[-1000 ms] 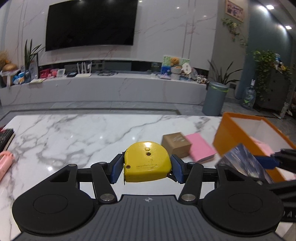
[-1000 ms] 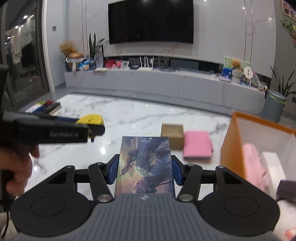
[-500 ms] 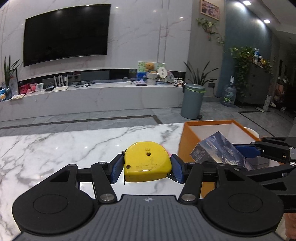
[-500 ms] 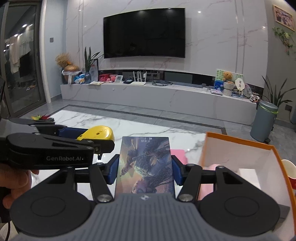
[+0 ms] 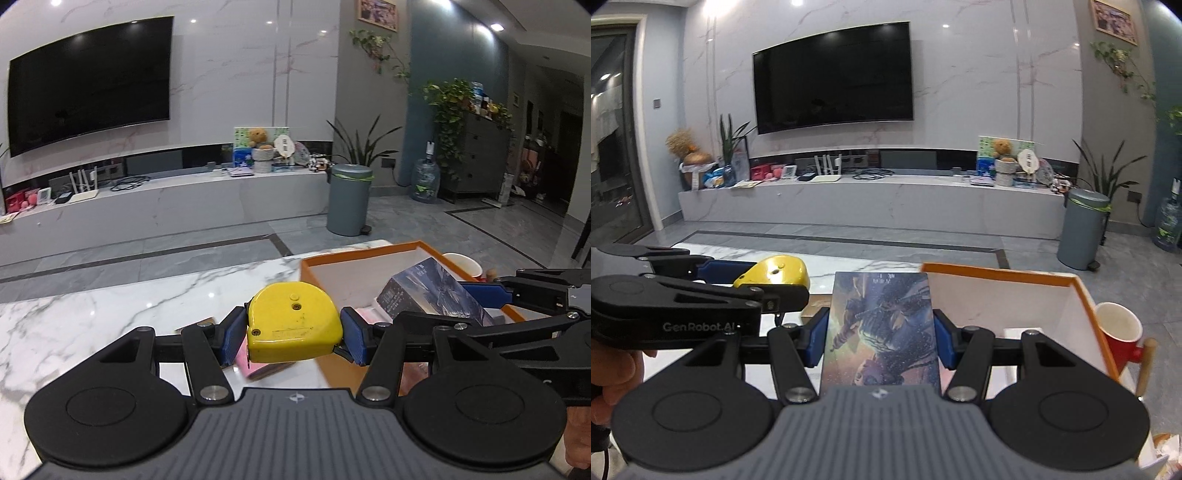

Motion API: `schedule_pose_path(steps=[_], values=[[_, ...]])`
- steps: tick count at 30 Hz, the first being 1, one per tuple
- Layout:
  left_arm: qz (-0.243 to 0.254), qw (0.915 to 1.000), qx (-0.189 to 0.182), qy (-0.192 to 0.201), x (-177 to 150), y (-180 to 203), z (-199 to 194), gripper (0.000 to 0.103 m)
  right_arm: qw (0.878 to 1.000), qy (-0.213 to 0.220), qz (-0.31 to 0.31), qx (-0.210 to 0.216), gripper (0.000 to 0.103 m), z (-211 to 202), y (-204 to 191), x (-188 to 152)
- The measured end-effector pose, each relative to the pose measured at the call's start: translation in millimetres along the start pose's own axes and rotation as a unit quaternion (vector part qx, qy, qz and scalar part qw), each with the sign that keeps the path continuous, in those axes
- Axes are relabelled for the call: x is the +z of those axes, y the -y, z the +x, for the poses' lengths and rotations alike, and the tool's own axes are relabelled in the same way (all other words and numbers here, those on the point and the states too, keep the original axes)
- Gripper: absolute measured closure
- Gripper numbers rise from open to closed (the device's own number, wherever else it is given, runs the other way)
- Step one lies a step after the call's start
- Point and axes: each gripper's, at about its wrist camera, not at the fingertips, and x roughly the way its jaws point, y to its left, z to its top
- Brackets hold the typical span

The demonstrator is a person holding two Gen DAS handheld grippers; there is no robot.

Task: Organize objects
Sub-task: 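Carry the tape measure and card box over the orange box, then lower both items into the orange box and open both tools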

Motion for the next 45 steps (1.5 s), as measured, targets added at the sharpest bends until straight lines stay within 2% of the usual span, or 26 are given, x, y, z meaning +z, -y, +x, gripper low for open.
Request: schedule_pose_path(steps=[9,16,21,32,37,38,41,45], values=[[0.024,0.9992,-0.029,-0.01,9.0,29.2,27.1,0.039,0.999,-0.015,0.039,-0.035,0.044,2.6,46.9,2.4],[0.06,0.9965,-0.053,-0.025,-1.2,58.2,41.4,0.039,0.995,-0.033,0.082,-0.055,0.044,10.2,85.1,0.7],[0.075,0.9939,-0.067,-0.046,-6.5,77.1,55.3,0.039,0.993,-0.052,0.085,-0.058,0.044,20.5,102.0,7.0],[0.108,0.9857,-0.08,-0.102,-14.1,109.8,90.4,0.039,0.99,-0.119,0.052,-0.046,0.044,68.5,120.4,19.5],[0.117,0.9828,-0.082,-0.117,-12.0,120.1,104.0,0.039,0.989,-0.136,0.042,-0.033,0.044,93.1,123.8,22.3],[0.111,0.984,-0.071,-0.12,-13.0,120.7,106.1,0.039,0.989,-0.14,0.041,-0.029,0.044,97.9,124.8,23.2],[0.107,0.983,-0.066,-0.134,-13.2,120.6,109.9,0.039,0.986,-0.161,0.045,-0.009,0.044,114.6,127.3,23.2],[0.088,0.9796,-0.062,-0.17,-13.5,115.4,120.1,0.039,0.98,-0.197,0.031,0.004,0.044,137.3,128.1,20.7]])
